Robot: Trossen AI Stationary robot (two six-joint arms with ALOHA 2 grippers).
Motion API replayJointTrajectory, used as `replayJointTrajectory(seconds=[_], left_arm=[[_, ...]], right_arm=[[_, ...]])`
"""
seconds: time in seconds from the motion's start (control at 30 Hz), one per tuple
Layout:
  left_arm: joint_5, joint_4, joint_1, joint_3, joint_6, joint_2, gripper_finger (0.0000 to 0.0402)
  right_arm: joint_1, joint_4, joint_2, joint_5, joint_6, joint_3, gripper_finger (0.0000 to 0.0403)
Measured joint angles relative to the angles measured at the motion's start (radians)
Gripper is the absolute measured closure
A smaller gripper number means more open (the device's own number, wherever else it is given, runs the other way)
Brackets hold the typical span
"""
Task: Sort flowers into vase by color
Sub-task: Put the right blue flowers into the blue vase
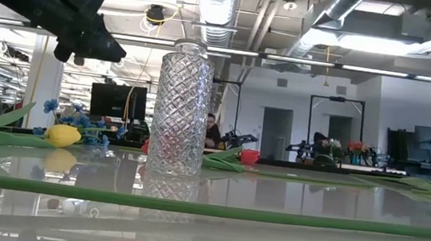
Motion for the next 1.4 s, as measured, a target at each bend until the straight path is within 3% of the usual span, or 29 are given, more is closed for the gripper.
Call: replayJointTrajectory(seconds=[0.1,0.3,0.73,0.97,1.13,1.4], left_arm=[[0.0,0.0,0.0,0.0,-0.007,0.0,0.0283],[0.001,-0.009,0.0,0.0,-0.03,0.0,0.0283],[0.006,0.028,-0.052,-0.043,-0.211,0.097,0.0283],[0.027,0.163,-0.197,-0.08,-0.235,0.154,0.0283],[-0.087,0.258,-0.346,-0.095,-0.272,0.233,0.0283],[-0.235,0.34,-0.541,-0.095,-0.401,0.381,0.0283]], right_arm=[[0.07,0.0,0.084,0.106,0.102,0.0,0.0371],[0.103,-0.002,0.191,0.132,0.253,0.0,0.0371],[0.162,0.0,0.108,0.13,0.197,0.002,0.0371],[0.201,-0.001,0.172,0.164,0.209,0.002,0.0371],[0.199,-0.004,0.208,0.226,0.21,0.002,0.0371],[0.213,-0.006,0.241,0.228,0.213,0.002,0.0371]])
